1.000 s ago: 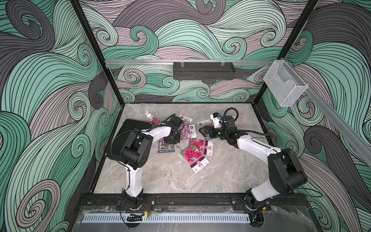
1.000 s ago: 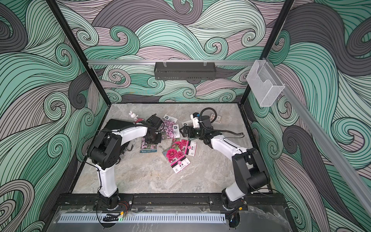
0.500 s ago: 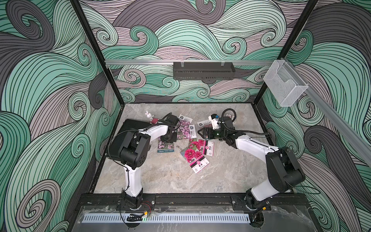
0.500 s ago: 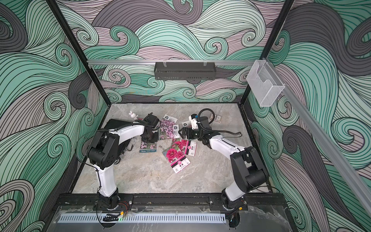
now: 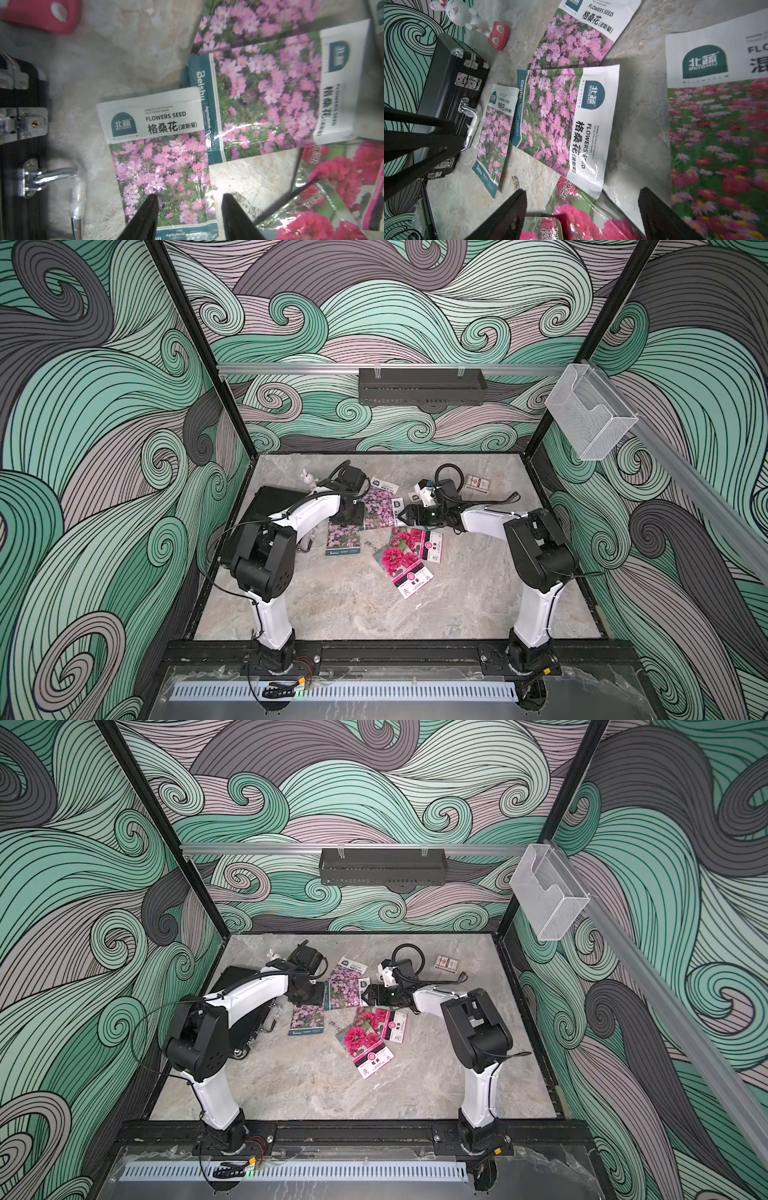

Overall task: Arrange the seed packets in a row
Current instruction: Move the seed packets from the center of the board, then pick up the seed packet from the center of the board.

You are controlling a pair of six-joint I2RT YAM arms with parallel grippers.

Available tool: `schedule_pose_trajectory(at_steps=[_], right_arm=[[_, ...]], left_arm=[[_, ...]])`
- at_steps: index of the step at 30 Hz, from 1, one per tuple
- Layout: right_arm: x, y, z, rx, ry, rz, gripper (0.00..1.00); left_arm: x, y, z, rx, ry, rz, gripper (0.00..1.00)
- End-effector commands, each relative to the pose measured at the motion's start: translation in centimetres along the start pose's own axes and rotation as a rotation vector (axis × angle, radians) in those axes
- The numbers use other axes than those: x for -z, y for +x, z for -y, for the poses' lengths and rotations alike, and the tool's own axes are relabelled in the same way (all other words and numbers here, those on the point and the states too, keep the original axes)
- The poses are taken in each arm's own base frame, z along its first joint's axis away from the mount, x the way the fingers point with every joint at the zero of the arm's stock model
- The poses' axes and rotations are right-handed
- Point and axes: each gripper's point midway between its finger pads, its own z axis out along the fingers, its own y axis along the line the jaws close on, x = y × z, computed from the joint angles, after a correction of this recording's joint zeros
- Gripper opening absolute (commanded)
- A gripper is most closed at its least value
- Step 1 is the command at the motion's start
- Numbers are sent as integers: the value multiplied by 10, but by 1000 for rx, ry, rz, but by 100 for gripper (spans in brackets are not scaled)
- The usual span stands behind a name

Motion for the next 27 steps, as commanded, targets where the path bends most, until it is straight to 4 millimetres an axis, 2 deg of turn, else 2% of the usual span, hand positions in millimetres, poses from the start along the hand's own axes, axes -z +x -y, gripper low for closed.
schedule_pose_trajectory(at_steps=[1,6,9,11,13,17,20,22,25,27], right_arm=[[-7,-8,-7,-13,-36,5,84],[-25,-10,-4,-56,-72,12,75],[-35,-11,-4,-94,-107,25,63],[-38,-11,-4,-117,-127,42,50],[-39,-13,-4,-130,-140,67,37],[-37,-17,-6,-126,-157,111,28],[-34,-23,-9,-125,-174,147,17],[-33,-26,-10,-127,-179,164,14],[-31,-32,-14,-125,-192,178,1],[-28,-36,-16,-119,-191,189,0]], left_arm=[[22,-6,4,20,38,17,53],[37,-10,16,43,117,37,53],[42,-11,22,52,152,41,53],[44,-12,23,56,161,45,53],[44,-14,24,57,167,51,53],[41,-14,24,57,161,45,53],[39,-14,24,58,161,44,53],[37,-14,24,60,159,39,53],[35,-14,24,58,159,34,53],[33,-15,24,59,166,29,53]])
